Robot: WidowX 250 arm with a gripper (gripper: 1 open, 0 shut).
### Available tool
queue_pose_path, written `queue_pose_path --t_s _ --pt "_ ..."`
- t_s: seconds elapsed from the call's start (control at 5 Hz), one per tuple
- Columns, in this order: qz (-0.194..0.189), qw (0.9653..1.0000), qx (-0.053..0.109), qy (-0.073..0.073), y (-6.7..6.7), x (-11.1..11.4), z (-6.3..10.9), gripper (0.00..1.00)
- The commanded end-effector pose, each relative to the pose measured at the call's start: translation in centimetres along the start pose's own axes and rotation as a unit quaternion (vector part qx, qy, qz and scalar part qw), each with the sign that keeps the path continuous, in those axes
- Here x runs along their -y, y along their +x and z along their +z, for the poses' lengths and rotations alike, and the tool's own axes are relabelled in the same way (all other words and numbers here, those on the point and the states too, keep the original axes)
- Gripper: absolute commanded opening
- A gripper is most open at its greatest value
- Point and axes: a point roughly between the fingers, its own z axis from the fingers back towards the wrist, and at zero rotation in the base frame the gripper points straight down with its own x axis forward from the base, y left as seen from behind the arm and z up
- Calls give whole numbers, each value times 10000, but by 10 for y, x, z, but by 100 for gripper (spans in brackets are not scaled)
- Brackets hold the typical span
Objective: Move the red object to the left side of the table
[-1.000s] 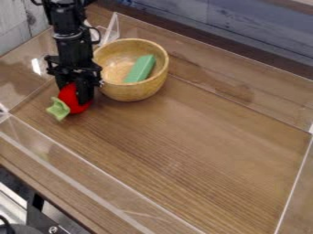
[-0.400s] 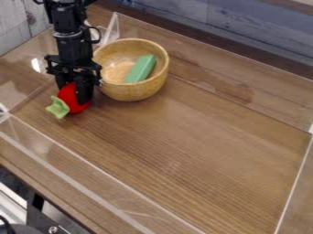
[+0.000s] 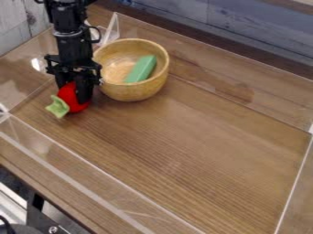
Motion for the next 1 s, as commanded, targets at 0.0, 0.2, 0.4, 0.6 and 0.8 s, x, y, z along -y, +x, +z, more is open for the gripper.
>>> queue_pose_path --t_s 0.0,0.2,0.4,0.6,0.8 --pt "95 9999 71 108 3 -7 5 0" --pt "117 9999 41 109 3 -8 6 0" --pt "137 9998 11 112 2 -9 6 0" --pt "157 9998 -17 119 2 -10 6 0" --pt "179 9998 -42 125 2 -11 6 0"
